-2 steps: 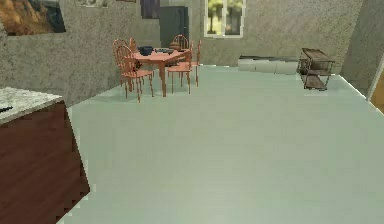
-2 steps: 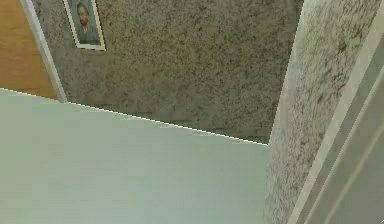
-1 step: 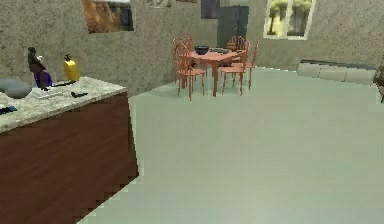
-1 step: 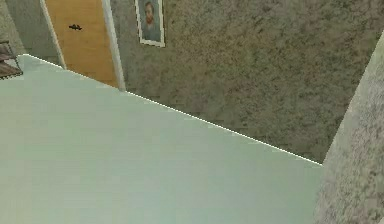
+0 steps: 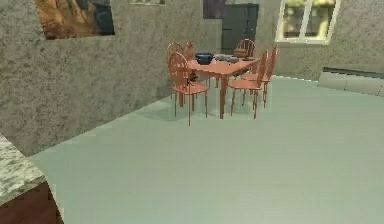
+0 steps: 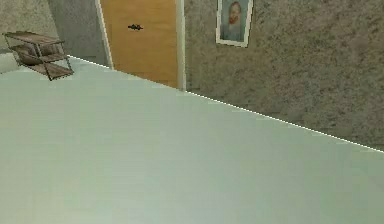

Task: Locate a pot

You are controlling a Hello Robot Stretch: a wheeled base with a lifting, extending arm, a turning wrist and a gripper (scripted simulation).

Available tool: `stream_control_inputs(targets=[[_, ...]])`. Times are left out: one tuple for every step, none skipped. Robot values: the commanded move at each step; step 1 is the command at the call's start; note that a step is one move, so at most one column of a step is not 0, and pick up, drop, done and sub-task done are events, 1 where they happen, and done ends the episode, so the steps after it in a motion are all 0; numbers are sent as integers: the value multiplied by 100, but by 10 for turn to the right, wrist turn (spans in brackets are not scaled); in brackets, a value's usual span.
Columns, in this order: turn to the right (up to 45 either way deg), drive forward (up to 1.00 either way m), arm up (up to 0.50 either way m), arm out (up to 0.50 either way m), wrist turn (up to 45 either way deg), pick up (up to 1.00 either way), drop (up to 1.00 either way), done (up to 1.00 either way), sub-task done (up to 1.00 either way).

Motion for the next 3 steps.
stream_control_inputs(targets=[[0, 45, 0, 0, 0, 0, 0, 0, 0], [-90, 0, 0, 0, 0, 0, 0, 0, 0], [0, 50, 0, 0, 0, 0, 0, 0, 0]])
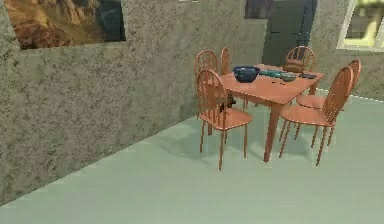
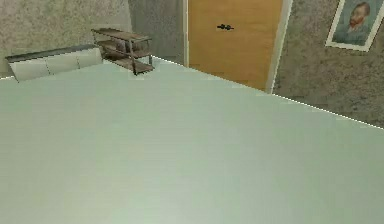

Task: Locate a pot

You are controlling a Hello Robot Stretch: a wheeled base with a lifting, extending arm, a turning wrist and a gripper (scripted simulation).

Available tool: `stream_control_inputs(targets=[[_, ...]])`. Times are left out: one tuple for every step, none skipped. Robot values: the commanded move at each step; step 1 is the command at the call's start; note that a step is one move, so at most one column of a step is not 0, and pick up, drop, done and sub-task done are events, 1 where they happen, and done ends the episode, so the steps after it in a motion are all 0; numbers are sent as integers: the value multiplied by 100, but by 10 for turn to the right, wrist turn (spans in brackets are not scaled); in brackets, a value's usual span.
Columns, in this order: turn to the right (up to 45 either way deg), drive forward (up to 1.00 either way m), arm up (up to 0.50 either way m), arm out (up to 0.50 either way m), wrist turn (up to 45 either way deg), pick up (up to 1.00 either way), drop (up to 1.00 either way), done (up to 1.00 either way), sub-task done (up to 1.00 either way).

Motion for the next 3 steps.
stream_control_inputs(targets=[[-450, 0, 0, 0, 0, 0, 0, 0, 0], [0, 100, 0, 0, 0, 0, 0, 0, 0], [-120, 0, 0, 0, 0, 0, 0, 0, 0]])
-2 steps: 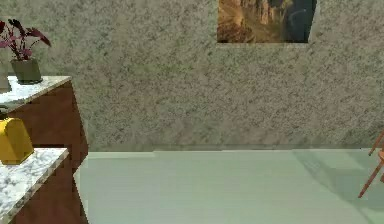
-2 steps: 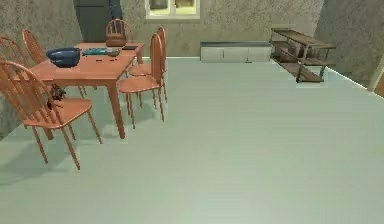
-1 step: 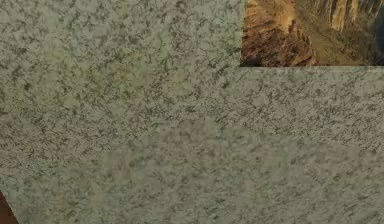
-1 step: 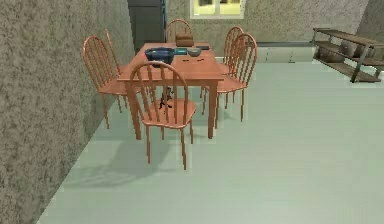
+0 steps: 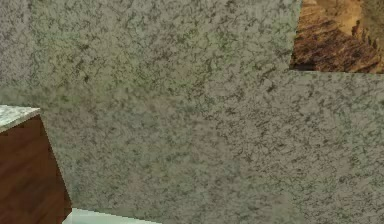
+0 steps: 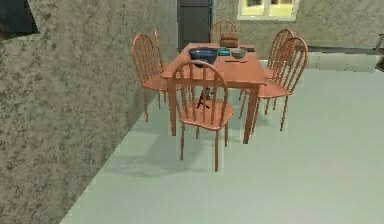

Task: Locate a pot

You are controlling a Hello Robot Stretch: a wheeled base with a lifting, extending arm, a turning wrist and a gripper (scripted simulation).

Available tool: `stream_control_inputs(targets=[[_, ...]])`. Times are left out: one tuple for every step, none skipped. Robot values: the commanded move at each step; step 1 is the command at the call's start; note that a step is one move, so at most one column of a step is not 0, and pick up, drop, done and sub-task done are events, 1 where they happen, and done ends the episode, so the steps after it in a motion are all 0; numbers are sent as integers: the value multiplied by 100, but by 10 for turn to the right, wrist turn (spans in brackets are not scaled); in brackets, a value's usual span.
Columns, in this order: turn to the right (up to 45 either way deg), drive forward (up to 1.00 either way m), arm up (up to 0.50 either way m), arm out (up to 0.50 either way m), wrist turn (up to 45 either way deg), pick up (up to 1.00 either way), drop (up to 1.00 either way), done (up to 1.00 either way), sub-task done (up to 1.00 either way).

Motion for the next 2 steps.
stream_control_inputs(targets=[[0, 20, 0, 0, 0, 0, 0, 0, 0], [-450, 0, 0, 0, 0, 0, 0, 0, 0]])
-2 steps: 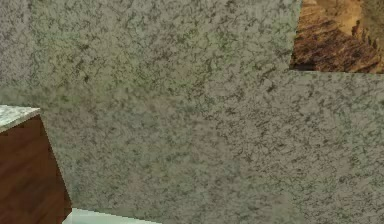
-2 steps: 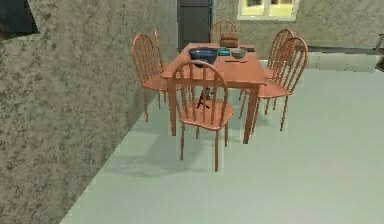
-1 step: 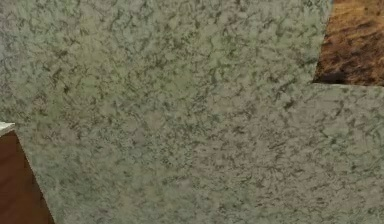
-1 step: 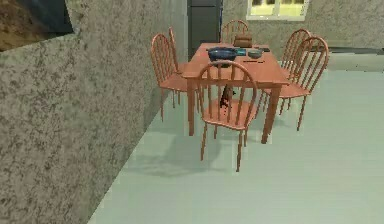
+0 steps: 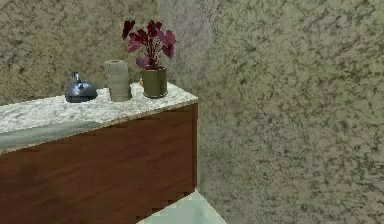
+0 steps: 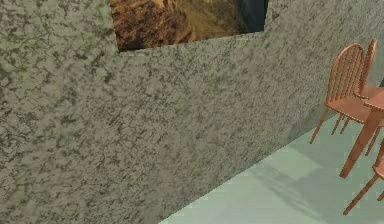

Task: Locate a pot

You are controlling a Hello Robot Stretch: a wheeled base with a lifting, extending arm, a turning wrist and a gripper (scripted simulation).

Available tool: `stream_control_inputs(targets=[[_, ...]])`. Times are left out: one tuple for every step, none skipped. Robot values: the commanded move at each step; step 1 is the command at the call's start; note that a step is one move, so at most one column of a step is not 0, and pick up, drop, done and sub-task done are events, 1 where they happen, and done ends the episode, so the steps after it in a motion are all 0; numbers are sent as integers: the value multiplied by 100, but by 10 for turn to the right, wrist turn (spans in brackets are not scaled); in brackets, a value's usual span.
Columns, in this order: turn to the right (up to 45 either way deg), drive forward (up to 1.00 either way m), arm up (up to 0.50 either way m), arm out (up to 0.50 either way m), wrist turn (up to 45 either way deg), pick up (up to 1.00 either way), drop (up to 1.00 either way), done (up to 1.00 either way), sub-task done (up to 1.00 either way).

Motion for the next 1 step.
stream_control_inputs(targets=[[-150, 0, 0, 0, 0, 0, 0, 0, 0]])
